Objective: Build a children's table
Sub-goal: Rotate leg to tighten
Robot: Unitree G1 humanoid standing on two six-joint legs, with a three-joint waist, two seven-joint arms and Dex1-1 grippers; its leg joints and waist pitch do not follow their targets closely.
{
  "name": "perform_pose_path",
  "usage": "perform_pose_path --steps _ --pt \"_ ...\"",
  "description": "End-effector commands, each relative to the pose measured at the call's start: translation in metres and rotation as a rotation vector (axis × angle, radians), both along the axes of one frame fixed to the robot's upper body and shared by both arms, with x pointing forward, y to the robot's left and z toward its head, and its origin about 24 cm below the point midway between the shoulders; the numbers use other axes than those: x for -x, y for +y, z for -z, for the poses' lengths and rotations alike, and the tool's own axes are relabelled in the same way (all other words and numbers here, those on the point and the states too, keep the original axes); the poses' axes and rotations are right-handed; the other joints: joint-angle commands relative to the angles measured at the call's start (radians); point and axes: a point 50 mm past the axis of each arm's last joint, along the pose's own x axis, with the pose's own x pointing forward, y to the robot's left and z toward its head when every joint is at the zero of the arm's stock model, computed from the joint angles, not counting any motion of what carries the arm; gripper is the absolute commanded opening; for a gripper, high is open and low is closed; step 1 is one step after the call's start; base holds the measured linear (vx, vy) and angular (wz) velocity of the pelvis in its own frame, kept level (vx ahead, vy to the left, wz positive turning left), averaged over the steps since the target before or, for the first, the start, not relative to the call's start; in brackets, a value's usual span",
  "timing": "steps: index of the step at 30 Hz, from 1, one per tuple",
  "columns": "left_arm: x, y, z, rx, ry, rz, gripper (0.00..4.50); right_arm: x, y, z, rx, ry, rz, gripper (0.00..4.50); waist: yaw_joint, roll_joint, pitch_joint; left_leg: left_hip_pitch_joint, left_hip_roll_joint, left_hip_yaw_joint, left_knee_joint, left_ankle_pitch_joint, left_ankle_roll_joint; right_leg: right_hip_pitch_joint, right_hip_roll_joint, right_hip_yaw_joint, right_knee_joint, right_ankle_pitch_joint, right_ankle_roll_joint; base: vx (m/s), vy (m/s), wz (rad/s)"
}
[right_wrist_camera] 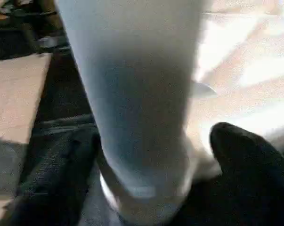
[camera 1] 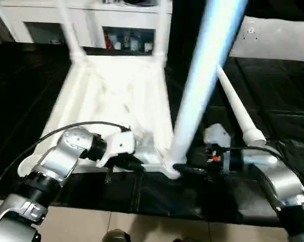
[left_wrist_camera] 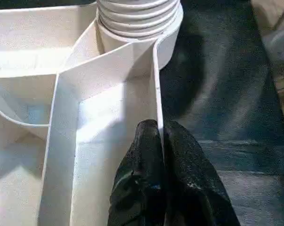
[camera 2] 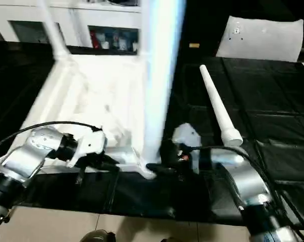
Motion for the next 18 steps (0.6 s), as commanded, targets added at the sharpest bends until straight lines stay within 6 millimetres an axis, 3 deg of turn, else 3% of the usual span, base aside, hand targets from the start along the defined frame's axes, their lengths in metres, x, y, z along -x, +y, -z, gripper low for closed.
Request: perform_pose_path --steps 1,2,5,10,18 --pt "0.0064 -0.0073 0.0043 -0.053 0.026 0.12 0.0 -0.0022 0.0017 0.0043 0.029 0.002 -0.026 3.64 -0.004 0.002 -0.077 0.011 0.074 -0.023 -0.059 -0.131 0.053 0.046 -0.108 0.066 -0.071 -0.109 -0.233 0.0 0.0 0.0" --pt "0.0067 -0.0073 0.0045 -0.057 0.026 0.128 0.0 -0.0031 0.0027 0.0049 0.031 0.004 -0.033 3.64 -0.004 -0.003 -0.078 0.009 0.073 -0.022 -0.059 -0.128 0.054 0.048 -0.106 0.065 -0.07 -0.1 -0.233 0.0 0.0 0.0" --pt "0.0071 -0.0074 0.0048 -0.061 0.027 0.139 0.0 -0.0037 0.0046 0.0051 0.03 0.017 -0.056 3.26 -0.005 0.0 -0.08 0.006 0.073 -0.024 -0.057 -0.116 0.056 0.05 -0.107 0.063 -0.066 -0.082 -0.232 0.0 0.0 0.0" --pt "0.0061 -0.0068 0.0055 -0.066 0.022 0.148 0.0 -0.0017 0.0065 0.0067 0.039 0.046 -0.103 3.01 -0.003 -0.005 -0.083 0.006 0.072 -0.023 -0.055 -0.104 0.063 0.051 -0.106 0.063 -0.062 -0.063 -0.231 0.0 0.0 0.0" --pt "0.0022 -0.0042 0.007 -0.071 0.006 0.116 0.0 0.0011 0.0069 0.0125 0.042 0.072 -0.109 2.65 0.001 -0.001 -0.083 0.006 0.071 -0.023 -0.053 -0.117 0.056 0.049 -0.105 0.062 -0.065 -0.091 -0.225 0.0 0.0 0.0"
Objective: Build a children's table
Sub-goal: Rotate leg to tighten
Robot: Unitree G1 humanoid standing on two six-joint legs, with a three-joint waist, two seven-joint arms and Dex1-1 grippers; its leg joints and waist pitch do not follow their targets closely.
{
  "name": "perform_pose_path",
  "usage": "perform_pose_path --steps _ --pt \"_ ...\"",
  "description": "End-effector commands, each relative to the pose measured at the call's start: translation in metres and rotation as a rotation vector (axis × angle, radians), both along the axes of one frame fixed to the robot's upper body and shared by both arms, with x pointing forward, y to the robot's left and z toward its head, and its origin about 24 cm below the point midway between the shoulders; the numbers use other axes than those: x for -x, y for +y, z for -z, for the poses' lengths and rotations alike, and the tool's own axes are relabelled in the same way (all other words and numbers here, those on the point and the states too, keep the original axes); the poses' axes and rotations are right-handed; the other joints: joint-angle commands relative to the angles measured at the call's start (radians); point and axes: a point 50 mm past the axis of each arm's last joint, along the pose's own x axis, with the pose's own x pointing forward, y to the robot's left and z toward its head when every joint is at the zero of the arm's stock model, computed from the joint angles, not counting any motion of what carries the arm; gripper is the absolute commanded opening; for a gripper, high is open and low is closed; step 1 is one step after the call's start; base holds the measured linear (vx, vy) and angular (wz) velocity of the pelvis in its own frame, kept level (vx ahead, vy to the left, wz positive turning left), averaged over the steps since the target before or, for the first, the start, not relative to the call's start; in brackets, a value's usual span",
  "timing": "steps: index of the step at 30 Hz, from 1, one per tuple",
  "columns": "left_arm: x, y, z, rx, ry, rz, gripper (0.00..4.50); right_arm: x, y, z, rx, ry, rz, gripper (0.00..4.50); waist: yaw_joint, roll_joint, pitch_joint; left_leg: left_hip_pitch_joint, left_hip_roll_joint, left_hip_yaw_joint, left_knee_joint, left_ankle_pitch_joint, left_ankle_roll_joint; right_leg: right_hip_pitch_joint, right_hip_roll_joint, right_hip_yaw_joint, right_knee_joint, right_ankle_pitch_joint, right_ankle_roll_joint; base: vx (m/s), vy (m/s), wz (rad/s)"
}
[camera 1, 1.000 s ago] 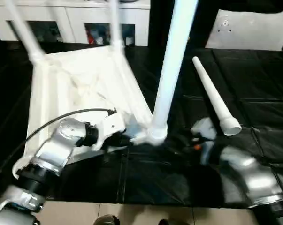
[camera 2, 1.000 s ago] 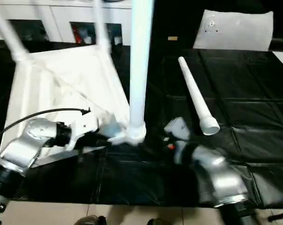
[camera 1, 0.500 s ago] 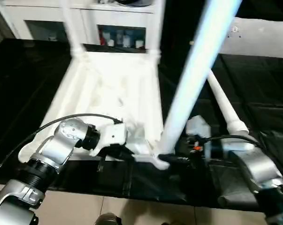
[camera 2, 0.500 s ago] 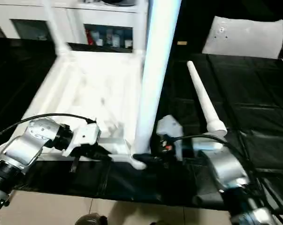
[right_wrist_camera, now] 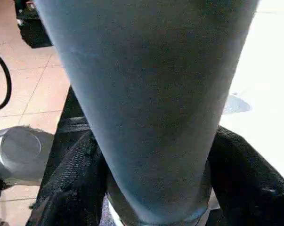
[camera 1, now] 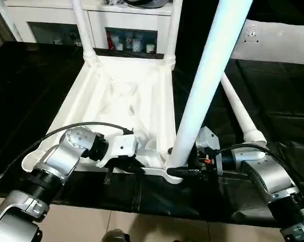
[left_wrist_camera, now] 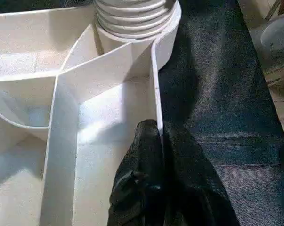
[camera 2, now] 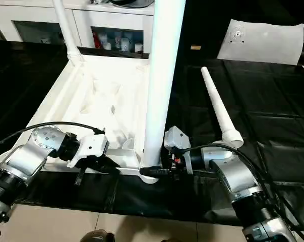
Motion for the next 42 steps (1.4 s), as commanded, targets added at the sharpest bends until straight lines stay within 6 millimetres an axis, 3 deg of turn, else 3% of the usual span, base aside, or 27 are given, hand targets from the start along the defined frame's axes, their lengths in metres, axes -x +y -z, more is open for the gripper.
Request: perform_pose_path --steps 1,7,8,10,11,13,14,15,18,20,23,25,27,30,31,33,38,42 --pt "0.005 -0.003 0.007 -0.051 0.022 0.056 0.0 0.004 0.0 0.008 0.03 0.041 -0.011 2.64 -0.002 0.003 -0.079 0.007 0.07 -0.023 -0.059 -0.122 0.052 0.05 -0.105 0.063 -0.071 -0.101 -0.223 0.0 0.0 0.0" --pt "0.0 -0.003 0.008 0.014 0.011 -0.104 0.0 0.012 0.009 0.017 -0.031 0.1 0.067 2.64 0.0 0.004 -0.078 0.008 0.07 -0.024 -0.061 -0.139 0.042 0.048 -0.106 0.064 -0.074 -0.133 -0.215 0.0 0.0 0.0" --pt "-0.001 -0.004 0.008 0.042 0.007 -0.161 0.0 0.013 0.013 0.019 -0.052 0.113 0.11 2.64 -0.002 0.008 -0.072 0.009 0.07 -0.025 -0.065 -0.169 0.037 0.044 -0.105 0.063 -0.082 -0.182 -0.203 0.0 0.0 0.0" --pt "-0.003 -0.009 0.006 0.111 0.012 -0.255 0.0 0.013 0.019 0.024 -0.066 0.12 0.203 2.64 -0.005 0.007 -0.068 0.014 0.068 -0.026 -0.068 -0.209 0.02 0.043 -0.109 0.064 -0.092 -0.291 -0.181 0.0 0.0 0.0" --pt "-0.003 -0.012 0.005 0.125 0.007 -0.283 0.0 0.012 0.021 0.026 -0.067 0.124 0.233 2.64 -0.011 0.008 -0.059 0.018 0.065 -0.029 -0.072 -0.263 0.008 0.037 -0.109 0.062 -0.107 -0.404 -0.157 0.0 0.0 0.0" --pt "-0.004 -0.016 0.003 0.15 -0.005 -0.342 0.0 0.012 0.026 0.03 -0.068 0.132 0.294 2.64 -0.019 0.008 -0.058 0.026 0.064 -0.034 -0.074 -0.31 -0.012 0.033 -0.112 0.061 -0.117 -0.518 -0.121 0.0 0.0 0.0" --pt "-0.005 -0.02 0.002 0.171 -0.004 -0.392 0.0 0.011 0.029 0.033 -0.065 0.13 0.337 2.64 -0.021 0.008 -0.058 0.027 0.063 -0.036 -0.075 -0.313 -0.013 0.033 -0.112 0.06 -0.119 -0.533 -0.113 0.0 0.0 0.0" --pt "-0.007 -0.029 0.0 0.215 -0.005 -0.491 0.0 0.008 0.036 0.038 -0.073 0.153 0.431 2.64 -0.037 0.01 -0.057 0.021 0.066 -0.041 -0.081 -0.327 -0.025 0.033 -0.109 0.057 -0.115 -0.52 -0.11 0.0 0.0 0.0" --pt "-0.006 -0.042 -0.001 0.248 0.003 -0.591 0.0 0.002 0.045 0.04 -0.098 0.187 0.561 2.63 -0.054 0.01 -0.058 0.016 0.061 -0.045 -0.083 -0.342 -0.028 0.037 -0.108 0.05 -0.119 -0.52 -0.102 0.0 0.0 0.0" --pt "-0.006 -0.055 -0.003 0.276 0.003 -0.674 0.0 -0.008 0.053 0.039 -0.121 0.213 0.679 2.63 -0.07 0.011 -0.058 0.014 0.064 -0.043 -0.084 -0.327 -0.015 0.035 -0.106 0.054 -0.118 -0.457 -0.115 0.0 0.0 0.0" --pt "-0.009 -0.068 -0.007 0.302 -0.009 -0.743 0.0 -0.019 0.057 0.038 -0.14 0.251 0.803 2.63 -0.079 0.006 -0.06 0.017 0.058 -0.04 -0.078 -0.313 -0.005 0.032 -0.105 0.057 -0.118 -0.418 -0.137 0.0 0.0 0.0" --pt "-0.012 -0.078 -0.011 0.317 -0.017 -0.794 0.0 -0.028 0.06 0.037 -0.122 0.248 0.879 2.59 -0.086 0.008 -0.062 0.009 0.056 -0.038 -0.077 -0.28 0.004 0.035 -0.103 0.058 -0.114 -0.377 -0.146 0.0 0.0 0.0" --pt "-0.013 -0.085 -0.016 0.314 -0.04 -0.816 0.0 -0.034 0.064 0.035 -0.104 0.23 0.901 2.59 -0.083 0.003 -0.067 0.006 0.056 -0.034 -0.073 -0.239 0.02 0.037 -0.1 0.06 -0.11 -0.322 -0.146 0.0 0.0 0.0" --pt "-0.013 -0.083 -0.016 0.291 -0.058 -0.808 0.0 -0.035 0.065 0.033 -0.115 0.223 0.899 2.59 -0.077 0.003 -0.072 0.002 0.054 -0.029 -0.068 -0.184 0.04 0.038 -0.099 0.061 -0.105 -0.256 -0.154 0.0 0.0 0.0" --pt "-0.013 -0.078 -0.014 0.259 -0.086 -0.794 0.0 -0.035 0.065 0.033 -0.116 0.212 0.894 2.92 -0.075 0.002 -0.072 0.0 0.054 -0.028 -0.068 -0.163 0.05 0.039 -0.098 0.061 -0.103 -0.224 -0.159 0.0 0.0 0.0" --pt "-0.013 -0.071 -0.011 0.228 -0.105 -0.781 0.0 -0.034 0.064 0.034 -0.11 0.203 0.886 2.92 -0.075 0.003 -0.073 -0.005 0.055 -0.029 -0.07 -0.14 0.057 0.043 -0.098 0.059 -0.098 -0.196 -0.162 0.0 0.0 0.0" --pt "-0.012 -0.056 -0.006 0.175 -0.125 -0.724 0.0 -0.031 0.056 0.034 -0.115 0.175 0.876 3.38 -0.077 0.007 -0.067 -0.001 0.057 -0.029 -0.074 -0.177 0.047 0.039 -0.098 0.059 -0.106 -0.256 -0.151 0.0 0.0 0.0" --pt "-0.01 -0.036 0.0 0.131 -0.117 -0.62 0.0 -0.026 0.028 0.028 -0.14 0.094 0.828 3.73 -0.073 0.01 -0.066 0.003 0.058 -0.03 -0.077 -0.207 0.04 0.035 -0.097 0.06 -0.11 -0.265 -0.146 0.0 0.0 0.0"
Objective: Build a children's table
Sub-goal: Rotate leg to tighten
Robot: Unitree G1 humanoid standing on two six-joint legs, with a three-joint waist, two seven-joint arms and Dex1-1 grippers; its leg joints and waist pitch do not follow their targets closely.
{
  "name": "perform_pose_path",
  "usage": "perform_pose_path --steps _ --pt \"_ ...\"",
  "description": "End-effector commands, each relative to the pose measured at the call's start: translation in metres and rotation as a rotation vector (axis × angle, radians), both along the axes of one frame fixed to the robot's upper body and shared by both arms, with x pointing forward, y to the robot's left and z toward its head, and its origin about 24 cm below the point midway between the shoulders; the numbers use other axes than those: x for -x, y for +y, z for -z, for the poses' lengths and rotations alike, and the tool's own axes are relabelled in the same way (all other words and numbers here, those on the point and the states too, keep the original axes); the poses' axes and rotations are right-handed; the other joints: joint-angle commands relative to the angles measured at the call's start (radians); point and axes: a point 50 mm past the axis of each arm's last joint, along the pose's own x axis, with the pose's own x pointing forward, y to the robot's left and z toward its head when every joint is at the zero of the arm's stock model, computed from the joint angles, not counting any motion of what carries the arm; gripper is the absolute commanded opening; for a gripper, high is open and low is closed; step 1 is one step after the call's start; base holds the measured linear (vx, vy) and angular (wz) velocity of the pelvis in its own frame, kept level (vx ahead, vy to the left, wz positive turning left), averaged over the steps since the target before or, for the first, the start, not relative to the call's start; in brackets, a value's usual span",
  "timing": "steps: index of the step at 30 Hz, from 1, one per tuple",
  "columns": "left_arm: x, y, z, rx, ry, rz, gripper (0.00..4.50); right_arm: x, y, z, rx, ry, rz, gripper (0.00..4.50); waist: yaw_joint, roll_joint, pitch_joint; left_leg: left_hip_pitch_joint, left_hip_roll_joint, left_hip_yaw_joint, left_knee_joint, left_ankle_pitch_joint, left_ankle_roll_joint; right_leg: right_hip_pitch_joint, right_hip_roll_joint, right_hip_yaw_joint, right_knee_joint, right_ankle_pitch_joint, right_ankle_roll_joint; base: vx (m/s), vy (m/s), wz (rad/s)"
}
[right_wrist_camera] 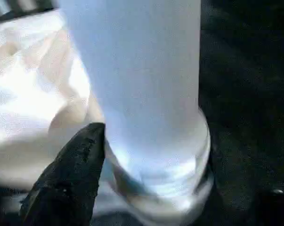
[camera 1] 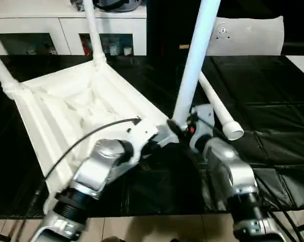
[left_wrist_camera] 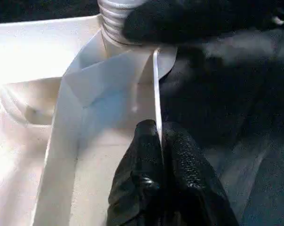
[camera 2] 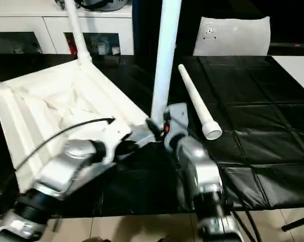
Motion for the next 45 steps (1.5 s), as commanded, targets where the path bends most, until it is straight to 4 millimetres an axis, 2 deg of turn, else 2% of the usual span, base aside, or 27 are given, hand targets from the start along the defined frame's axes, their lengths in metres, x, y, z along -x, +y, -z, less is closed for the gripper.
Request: perform_pose_path --steps 1,2,3,4,8,9,11,14,16,17,19,20,22,23,24,25,30,32,34,39,45 --pt "-0.003 0.004 -0.009 -0.003 -0.042 0.081 0.0 0.008 -0.004 -0.001 -0.019 -0.015 -0.097 3.86 0.009 0.006 -0.051 0.004 0.062 -0.03 -0.068 -0.21 0.045 0.044 -0.095 0.064 -0.094 -0.269 -0.15 0.0 0.0 0.0" --pt "-0.003 0.005 -0.008 -0.003 -0.04 0.081 0.0 0.008 -0.005 -0.002 -0.018 -0.019 -0.104 3.86 0.01 0.004 -0.05 0.004 0.063 -0.029 -0.068 -0.215 0.045 0.043 -0.095 0.064 -0.094 -0.261 -0.153 0.0 0.0 0.0" --pt "-0.003 0.01 -0.008 -0.008 -0.042 0.135 0.0 0.014 -0.014 -0.006 -0.01 -0.046 -0.167 3.95 0.012 0.009 -0.051 0.004 0.062 -0.029 -0.068 -0.216 0.047 0.044 -0.095 0.064 -0.094 -0.26 -0.155 0.0 0.0 0.0" --pt "-0.002 0.012 -0.007 -0.016 -0.041 0.166 0.0 0.017 -0.019 -0.009 -0.007 -0.058 -0.203 4.06 0.017 0.005 -0.051 0.003 0.062 -0.028 -0.066 -0.211 0.055 0.046 -0.095 0.065 -0.095 -0.251 -0.151 0.0 0.0 0.0" --pt "0.001 0.017 -0.007 -0.014 -0.011 0.268 0.0 0.022 -0.032 -0.016 -0.012 -0.078 -0.287 4.29 0.028 0.004 -0.053 0.004 0.064 -0.027 -0.065 -0.19 0.064 0.047 -0.097 0.065 -0.089 -0.218 -0.164 0.0 0.0 0.0" --pt "0.004 0.019 -0.007 -0.02 -0.001 0.348 0.0 0.024 -0.039 -0.021 -0.008 -0.085 -0.334 4.36 0.03 0.007 -0.052 0.004 0.065 -0.027 -0.065 -0.184 0.064 0.045 -0.097 0.065 -0.087 -0.212 -0.171 0.0 0.0 0.0" --pt "0.006 0.024 -0.006 -0.03 0.027 0.431 0.0 0.026 -0.045 -0.026 0.011 -0.093 -0.4 4.44 0.036 0.005 -0.052 0.006 0.064 -0.025 -0.064 -0.186 0.066 0.044 -0.097 0.064 -0.09 -0.225 -0.172 0.0 0.0 0.0" --pt "0.008 0.026 -0.007 -0.028 0.05 0.492 0.0 0.027 -0.049 -0.028 0.02 -0.092 -0.451 4.44 0.049 0.006 -0.052 0.009 0.067 -0.023 -0.065 -0.183 0.063 0.042 -0.097 0.065 -0.089 -0.221 -0.177 0.0 0.0 0.0" --pt "0.011 0.029 -0.006 -0.048 0.093 0.604 0.0 0.03 -0.049 -0.031 0.036 -0.09 -0.578 4.44 0.056 0.004 -0.05 0.009 0.067 -0.023 -0.065 -0.189 0.063 0.042 -0.099 0.064 -0.089 -0.229 -0.177 0.0 0.0 0.0" --pt "0.011 0.029 -0.006 -0.048 0.093 0.604 0.0 0.03 -0.049 -0.031 0.036 -0.09 -0.578 4.44 0.056 0.004 -0.05 0.009 0.067 -0.023 -0.065 -0.189 0.063 0.042 -0.099 0.064 -0.089 -0.229 -0.177 0.0 0.0 0.0" --pt "0.012 0.029 -0.006 -0.061 0.118 0.654 0.0 0.03 -0.048 -0.032 0.044 -0.087 -0.64 4.17 0.061 0.001 -0.051 0.009 0.07 -0.023 -0.065 -0.185 0.063 0.042 -0.1 0.063 -0.086 -0.222 -0.184 0.0 0.0 0.0" --pt "0.012 0.029 -0.006 -0.065 0.127 0.668 0.0 0.03 -0.048 -0.032 0.047 -0.085 -0.658 4.09 0.065 0.004 -0.053 0.011 0.071 -0.022 -0.064 -0.178 0.064 0.041 -0.101 0.064 -0.084 -0.215 -0.189 0.0 0.0 0.0" --pt "0.013 0.029 -0.006 -0.08 0.14 0.717 0.0 0.03 -0.046 -0.032 0.038 -0.071 -0.706 4.06 0.068 0.003 -0.05 0.011 0.071 -0.021 -0.064 -0.18 0.064 0.041 -0.102 0.063 -0.085 -0.22 -0.194 0.0 0.0 0.0" --pt "0.013 0.029 -0.006 -0.08 0.14 0.717 0.0 0.03 -0.046 -0.032 0.038 -0.071 -0.706 3.72 0.07 0.003 -0.051 0.011 0.072 -0.022 -0.064 -0.18 0.064 0.041 -0.102 0.063 -0.084 -0.219 -0.195 0.0 0.0 0.0" --pt "0.013 0.028 -0.006 -0.091 0.15 0.76 0.0 0.029 -0.043 -0.032 0.036 -0.059 -0.756 3.72 0.069 -0.004 -0.052 0.007 0.072 -0.023 -0.064 -0.169 0.067 0.044 -0.103 0.061 -0.081 -0.204 -0.198 0.0 0.0 0.0" --pt "0.013 0.027 -0.006 -0.092 0.151 0.764 0.0 0.029 -0.043 -0.033 0.036 -0.058 -0.76 3.67 0.07 -0.001 -0.053 0.006 0.073 -0.023 -0.064 -0.167 0.067 0.046 -0.104 0.061 -0.079 -0.201 -0.199 0.0 0.0 0.0" --pt "0.01 0.027 -0.006 -0.12 0.16 0.807 0.0 0.029 -0.038 -0.033 0.03 -0.032 -0.857 3.24 0.065 -0.004 -0.05 0.002 0.073 -0.024 -0.062 -0.166 0.068 0.046 -0.105 0.06 -0.08 -0.212 -0.197 0.0 0.0 0.0" --pt "0.007 0.028 -0.007 -0.133 0.159 0.819 0.0 0.03 -0.035 -0.034 0.027 -0.019 -0.902 3.1 0.069 -0.003 -0.05 0.006 0.073 -0.021 -0.061 -0.168 0.069 0.043 -0.106 0.06 -0.083 -0.231 -0.193 0.0 0.0 0.0" --pt "0.005 0.029 -0.008 -0.137 0.161 0.824 0.0 0.031 -0.035 -0.034 0.022 -0.001 -0.934 2.98 0.07 -0.004 -0.05 0.005 0.075 -0.022 -0.061 -0.164 0.068 0.044 -0.106 0.059 -0.082 -0.222 -0.195 0.0 0.0 0.0" --pt "0.002 0.03 -0.008 -0.154 0.156 0.828 0.0 0.03 -0.035 -0.035 0.017 0.013 -0.962 2.49 0.07 -0.005 -0.05 0.004 0.076 -0.022 -0.061 -0.158 0.07 0.044 -0.108 0.057 -0.079 -0.203 -0.203 0.0 0.0 0.0" --pt "0.001 0.032 -0.006 -0.145 0.165 0.823 0.0 0.031 -0.033 -0.034 0.015 0.018 -0.979 2.22 0.07 -0.006 -0.046 0.006 0.077 -0.023 -0.065 -0.187 0.056 0.043 -0.111 0.057 -0.086 -0.268 -0.187 0.0 0.0 0.0"
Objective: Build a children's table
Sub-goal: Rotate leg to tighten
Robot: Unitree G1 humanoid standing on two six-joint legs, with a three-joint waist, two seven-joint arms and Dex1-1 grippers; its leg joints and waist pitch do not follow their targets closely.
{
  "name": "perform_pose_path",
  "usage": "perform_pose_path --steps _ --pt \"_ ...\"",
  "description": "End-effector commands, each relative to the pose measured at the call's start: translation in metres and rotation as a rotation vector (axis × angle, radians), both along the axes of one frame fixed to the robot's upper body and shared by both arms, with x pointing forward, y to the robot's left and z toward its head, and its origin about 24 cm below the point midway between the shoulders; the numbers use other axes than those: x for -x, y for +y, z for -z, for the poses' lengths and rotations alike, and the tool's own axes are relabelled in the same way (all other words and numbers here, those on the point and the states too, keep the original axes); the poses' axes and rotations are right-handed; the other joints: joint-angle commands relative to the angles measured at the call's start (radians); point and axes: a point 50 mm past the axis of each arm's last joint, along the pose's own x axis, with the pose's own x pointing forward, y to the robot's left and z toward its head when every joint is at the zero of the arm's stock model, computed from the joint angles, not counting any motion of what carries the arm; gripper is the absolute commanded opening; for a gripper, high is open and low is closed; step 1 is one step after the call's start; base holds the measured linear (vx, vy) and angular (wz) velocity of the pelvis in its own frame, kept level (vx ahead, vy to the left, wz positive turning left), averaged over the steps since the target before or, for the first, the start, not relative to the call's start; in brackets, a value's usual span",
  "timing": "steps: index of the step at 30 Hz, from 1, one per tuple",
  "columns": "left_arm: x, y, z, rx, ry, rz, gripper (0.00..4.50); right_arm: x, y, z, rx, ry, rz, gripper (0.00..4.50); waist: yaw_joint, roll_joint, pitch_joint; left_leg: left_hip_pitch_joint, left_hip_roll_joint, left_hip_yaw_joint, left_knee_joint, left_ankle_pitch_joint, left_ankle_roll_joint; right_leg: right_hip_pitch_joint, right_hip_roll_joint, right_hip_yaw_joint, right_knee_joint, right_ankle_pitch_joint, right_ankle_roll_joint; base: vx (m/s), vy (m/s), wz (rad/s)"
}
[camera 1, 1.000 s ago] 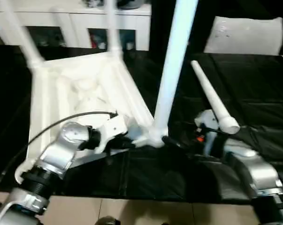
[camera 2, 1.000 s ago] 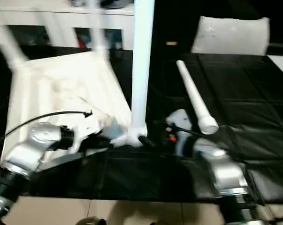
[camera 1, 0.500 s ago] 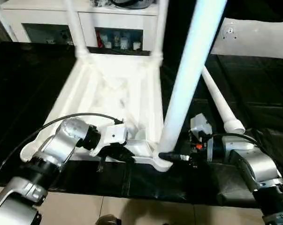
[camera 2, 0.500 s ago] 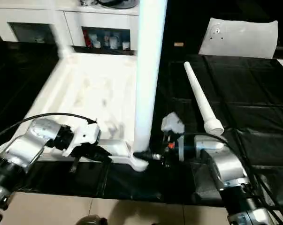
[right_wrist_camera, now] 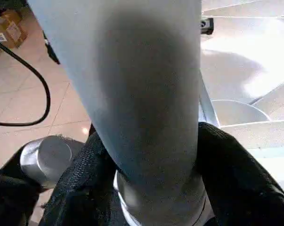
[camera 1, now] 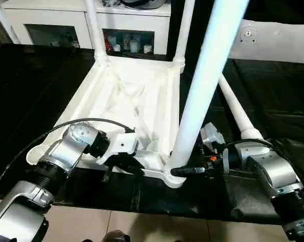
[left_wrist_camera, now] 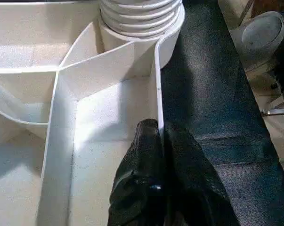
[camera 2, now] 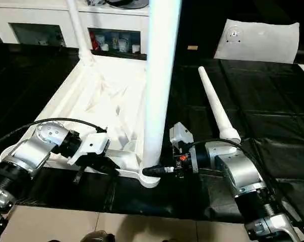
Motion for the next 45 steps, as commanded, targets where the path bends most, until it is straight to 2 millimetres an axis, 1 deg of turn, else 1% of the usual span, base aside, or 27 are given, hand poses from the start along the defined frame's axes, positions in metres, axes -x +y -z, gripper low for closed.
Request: perform_pose_path --steps 1,6,8,10,11,12,13,14,15,16,17,19,20,21,22,23,25,27,29,30,31,33,35,38,39,40,45 --pt "0.003 -0.005 0.002 -0.042 0.016 0.071 0.0 0.001 0.001 0.001 -0.006 0.03 -0.022 2.17 -0.005 -0.002 -0.049 0.015 0.073 -0.024 -0.072 -0.19 0.054 0.043 -0.107 0.067 -0.087 -0.27 -0.186 0.0 0.0 0.0" --pt "-0.002 -0.003 0.002 -0.017 -0.004 -0.002 0.0 0.002 0.005 0.002 -0.033 0.041 0.005 2.13 -0.006 -0.001 -0.047 0.015 0.073 -0.024 -0.073 -0.2 0.051 0.042 -0.106 0.067 -0.088 -0.279 -0.185 0.0 0.0 0.0" --pt "-0.007 -0.002 0.001 0.014 -0.028 -0.108 0.0 0.002 0.009 0.003 -0.057 0.051 0.064 2.12 -0.006 0.006 -0.046 0.016 0.074 -0.025 -0.075 -0.214 0.044 0.04 -0.106 0.068 -0.09 -0.294 -0.184 0.0 0.0 0.0" --pt "-0.009 -0.001 0.001 0.021 -0.032 -0.133 0.0 0.002 0.01 0.004 -0.06 0.052 0.077 2.12 -0.008 0.003 -0.044 0.016 0.074 -0.027 -0.077 -0.229 0.034 0.041 -0.107 0.067 -0.092 -0.315 -0.179 0.0 0.0 0.0" --pt "-0.012 -0.001 -0.001 0.061 -0.047 -0.233 0.0 0.0 0.015 0.006 -0.072 0.03 0.157 2.12 -0.01 0.008 -0.043 0.016 0.075 -0.027 -0.079 -0.238 0.029 0.038 -0.109 0.068 -0.092 -0.325 -0.178 0.0 0.0 0.0" --pt "-0.015 0.0 -0.002 0.102 -0.06 -0.368 0.0 -0.005 0.02 0.012 -0.071 -0.001 0.294 2.12 -0.015 0.006 -0.04 0.016 0.08 -0.03 -0.083 -0.25 0.01 0.036 -0.111 0.069 -0.09 -0.325 -0.184 0.0 0.0 0.0" --pt "-0.016 -0.001 -0.002 0.128 -0.065 -0.457 0.0 -0.006 0.025 0.016 -0.071 -0.011 0.368 2.11 -0.019 0.004 -0.037 0.015 0.075 -0.031 -0.084 -0.265 0.007 0.035 -0.11 0.067 -0.094 -0.35 -0.181 0.0 0.0 0.0" --pt "-0.016 -0.001 -0.003 0.142 -0.066 -0.505 0.0 -0.007 0.027 0.018 -0.071 -0.015 0.407 2.11 -0.027 0.002 -0.039 0.014 0.074 -0.034 -0.087 -0.272 -0.009 0.038 -0.112 0.066 -0.092 -0.374 -0.176 0.0 0.0 0.0" --pt "-0.016 -0.003 -0.003 0.154 -0.063 -0.543 0.0 -0.007 0.03 0.02 -0.066 -0.016 0.443 2.08 -0.032 0.001 -0.038 0.013 0.071 -0.036 -0.087 -0.271 -0.008 0.04 -0.111 0.065 -0.095 -0.387 -0.169 0.0 0.0 0.0" --pt "-0.015 -0.005 -0.003 0.17 -0.063 -0.59 0.0 -0.008 0.033 0.024 -0.055 -0.024 0.493 2.07 -0.045 -0.005 -0.036 0.004 0.069 -0.036 -0.088 -0.253 -0.003 0.044 -0.109 0.064 -0.094 -0.388 -0.161 0.0 0.0 0.0" --pt "-0.015 -0.007 -0.003 0.178 -0.061 -0.612 0.0 -0.009 0.035 0.025 -0.054 -0.024 0.514 2.07 -0.049 -0.002 -0.035 0.003 0.068 -0.036 -0.088 -0.252 0.0 0.041 -0.107 0.064 -0.095 -0.397 -0.157 0.0 0.0 0.0" --pt "-0.015 -0.023 -0.006 0.244 -0.057 -0.736 0.0 -0.017 0.047 0.031 -0.059 0.001 0.69 2.02 -0.065 0.0 -0.034 0.007 0.066 -0.031 -0.081 -0.245 0.012 0.034 -0.11 0.069 -0.104 -0.417 -0.161 0.0 0.0 0.0" --pt "-0.015 -0.023 -0.006 0.244 -0.057 -0.736 0.0 -0.017 0.047 0.031 -0.059 0.001 0.69 2.01 -0.071 -0.003 -0.034 0.004 0.06 -0.031 -0.081 -0.237 0.019 0.036 -0.106 0.065 -0.108 -0.428 -0.155 0.0 0.0 0.0" --pt "-0.016 -0.036 -0.009 0.286 -0.056 -0.804 0.0 -0.026 0.055 0.032 -0.064 0.024 0.814 2.0 -0.071 -0.001 -0.037 0.006 0.059 -0.03 -0.079 -0.224 0.023 0.037 -0.106 0.066 -0.108 -0.42 -0.151 0.0 0.0 0.0" --pt "-0.016 -0.039 -0.009 0.294 -0.056 -0.816 0.0 -0.028 0.057 0.032 -0.064 0.027 0.842 2.0 -0.076 0.0 -0.036 0.004 0.058 -0.029 -0.078 -0.206 0.028 0.034 -0.103 0.066 -0.109 -0.399 -0.156 0.0 0.0 0.0" --pt "-0.016 -0.041 -0.009 0.299 -0.056 -0.824 0.0 -0.029 0.058 0.032 -0.064 0.029 0.859 2.0 -0.076 0.0 -0.04 0.002 0.059 -0.029 -0.077 -0.178 0.035 0.038 -0.101 0.067 -0.102 -0.344 -0.158 0.0 0.0 0.0" --pt "-0.018 -0.06 -0.015 0.333 -0.078 -0.898 0.0 -0.041 0.07 0.029 -0.067 0.06 0.982 2.0 -0.08 0.0 -0.041 0.001 0.06 -0.027 -0.077 -0.161 0.046 0.037 -0.095 0.067 -0.096 -0.274 -0.175 0.0 0.0 0.0" --pt "-0.019 -0.068 -0.018 0.342 -0.103 -0.891 0.0 -0.045 0.075 0.026 -0.077 0.064 1.006 2.0 -0.079 0.001 -0.042 0.002 0.058 -0.026 -0.075 -0.156 0.048 0.039 -0.097 0.066 -0.096 -0.261 -0.179 0.0 0.0 0.0" --pt "-0.018 -0.07 -0.019 0.33 -0.114 -0.887 0.0 -0.046 0.076 0.024 -0.089 0.059 1.022 2.0 -0.077 0.003 -0.048 0.001 0.06 -0.025 -0.073 -0.121 0.063 0.044 -0.096 0.067 -0.089 -0.18 -0.183 0.0 0.0 0.0" --pt "-0.018 -0.069 -0.019 0.327 -0.115 -0.886 0.0 -0.046 0.075 0.024 -0.091 0.058 1.025 2.0 -0.077 0.003 -0.048 0.001 0.06 -0.025 -0.073 -0.121 0.063 0.044 -0.096 0.067 -0.089 -0.18 -0.183 0.0 0.0 0.0" --pt "-0.017 -0.067 -0.018 0.305 -0.124 -0.881 0.0 -0.046 0.075 0.023 -0.096 0.042 1.019 2.35 -0.076 0.006 -0.051 0.001 0.062 -0.025 -0.073 -0.09 0.076 0.046 -0.095 0.066 -0.08 -0.094 -0.199 0.0 0.0 0.0" --pt "-0.016 -0.061 -0.015 0.256 -0.146 -0.853 0.0 -0.044 0.073 0.024 -0.096 0.029 1.012 2.72 -0.076 0.004 -0.052 -0.002 0.062 -0.025 -0.071 -0.078 0.088 0.049 -0.096 0.066 -0.075 -0.046 -0.211 0.0 0.0 0.0" --pt "-0.015 -0.058 -0.014 0.246 -0.145 -0.853 0.0 -0.044 0.072 0.024 -0.096 0.027 1.011 2.75 -0.079 0.006 -0.05 -0.002 0.061 -0.024 -0.071 -0.098 0.091 0.05 -0.097 0.065 -0.078 -0.061 -0.216 0.0 0.0 0.0" --pt "-0.013 -0.049 -0.011 0.211 -0.164 -0.782 0.0 -0.042 0.059 0.021 -0.098 -0.012 0.991 3.14 -0.076 0.007 -0.049 0.002 0.062 -0.024 -0.073 -0.117 0.081 0.05 -0.097 0.066 -0.082 -0.104 -0.205 0.0 0.0 0.0" --pt "-0.013 -0.046 -0.01 0.205 -0.161 -0.769 0.0 -0.042 0.055 0.02 -0.102 -0.028 0.978 3.14 -0.076 0.005 -0.05 0.001 0.062 -0.024 -0.072 -0.117 0.08 0.051 -0.096 0.066 -0.082 -0.104 -0.202 0.0 0.0 0.0" --pt "-0.012 -0.042 -0.008 0.195 -0.154 -0.758 0.0 -0.041 0.047 0.017 -0.106 -0.051 0.963 3.25 -0.073 0.008 -0.052 0.004 0.063 -0.024 -0.071 -0.108 0.079 0.051 -0.096 0.067 -0.079 -0.084 -0.205 0.0 0.0 0.0" --pt "-0.009 -0.034 -0.003 0.183 -0.138 -0.689 0.0 -0.037 0.033 0.01 -0.124 -0.1 0.86 3.67 -0.07 0.008 -0.053 0.0 0.062 -0.023 -0.068 -0.097 0.092 0.053 -0.097 0.065 -0.074 -0.051 -0.22 0.0 0.0 0.0"
